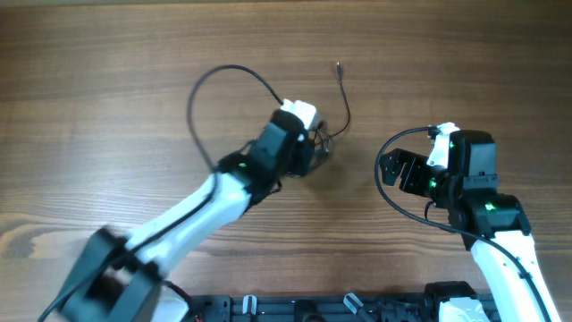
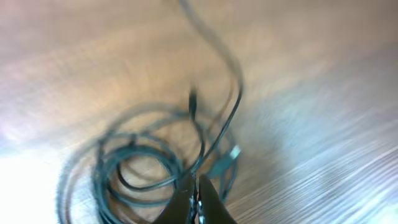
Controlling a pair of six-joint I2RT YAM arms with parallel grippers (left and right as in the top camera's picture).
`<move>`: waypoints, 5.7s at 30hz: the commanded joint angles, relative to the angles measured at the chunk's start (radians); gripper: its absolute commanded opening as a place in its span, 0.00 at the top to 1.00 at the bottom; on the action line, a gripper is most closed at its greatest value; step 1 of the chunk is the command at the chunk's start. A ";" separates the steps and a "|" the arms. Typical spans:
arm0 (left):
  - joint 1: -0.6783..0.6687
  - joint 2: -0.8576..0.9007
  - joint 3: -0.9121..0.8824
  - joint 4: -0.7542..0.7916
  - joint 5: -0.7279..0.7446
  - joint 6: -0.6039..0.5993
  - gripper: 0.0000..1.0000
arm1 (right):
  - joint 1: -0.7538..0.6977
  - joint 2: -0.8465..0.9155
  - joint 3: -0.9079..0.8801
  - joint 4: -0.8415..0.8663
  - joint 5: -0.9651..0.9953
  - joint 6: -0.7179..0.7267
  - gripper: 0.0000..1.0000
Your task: Untangle cables
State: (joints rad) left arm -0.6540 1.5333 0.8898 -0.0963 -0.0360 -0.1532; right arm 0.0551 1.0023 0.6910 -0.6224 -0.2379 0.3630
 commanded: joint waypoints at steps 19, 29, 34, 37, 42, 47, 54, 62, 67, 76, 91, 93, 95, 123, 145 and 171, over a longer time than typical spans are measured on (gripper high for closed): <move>0.181 0.347 0.006 0.018 0.151 -0.147 0.70 | -0.004 0.004 0.019 -0.008 0.021 0.006 0.00; 0.182 -0.001 0.006 -0.009 0.367 -0.230 0.96 | -0.004 0.005 0.019 0.002 -0.085 -0.037 0.00; 0.237 -0.224 0.006 -0.012 0.652 -0.341 0.96 | 0.000 0.092 0.019 0.141 -0.376 -0.100 0.03; 0.243 -0.222 0.006 -0.016 0.665 -0.385 0.96 | 0.001 0.163 0.019 0.260 -0.574 -0.070 0.09; 0.243 -0.221 0.006 -0.028 0.671 -0.465 0.96 | 0.044 0.286 0.019 0.417 -0.756 0.033 0.15; 0.243 -0.220 0.006 -0.043 0.671 -0.459 0.96 | 0.090 0.300 0.019 0.498 -0.740 0.085 0.81; 0.474 -0.221 0.006 -0.343 0.652 -0.264 0.96 | 0.089 0.301 0.019 0.019 0.405 0.298 0.82; 0.692 -0.221 0.006 -0.399 0.604 -0.243 0.96 | 0.089 0.301 0.019 -0.003 0.524 0.369 0.76; 0.740 -0.220 0.006 -0.432 0.592 -0.244 0.96 | 0.087 0.301 0.019 -0.026 0.640 0.476 0.71; 0.597 -0.220 0.006 -0.394 0.841 -0.365 0.96 | 0.128 0.301 0.019 0.471 -0.655 0.072 0.30; 0.389 -0.220 0.006 -0.274 0.919 -0.401 0.82 | 0.299 0.327 0.018 0.484 -0.382 0.193 0.96; 0.389 -0.220 0.006 -0.357 0.802 -0.401 0.58 | 0.299 0.328 0.018 0.444 -0.334 0.216 0.96; 0.389 -0.220 0.006 -0.441 0.708 -0.401 0.52 | 0.299 0.328 0.018 0.447 -0.347 0.216 0.96; 0.387 -0.139 0.006 -0.388 0.720 -0.349 0.96 | 0.299 0.328 0.018 0.627 -0.795 0.188 0.96; 0.423 -0.139 0.006 -0.400 1.027 -0.290 0.96 | 0.299 0.343 0.018 0.341 -0.196 0.355 0.72; 0.446 -0.139 0.006 -0.019 1.270 -0.741 0.96 | 0.373 0.493 0.018 0.627 -0.365 0.320 0.96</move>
State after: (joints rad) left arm -0.2287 1.3903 0.8875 -0.1287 1.2064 -0.8860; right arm 0.4244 1.4837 0.7036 0.1032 -0.7490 0.6914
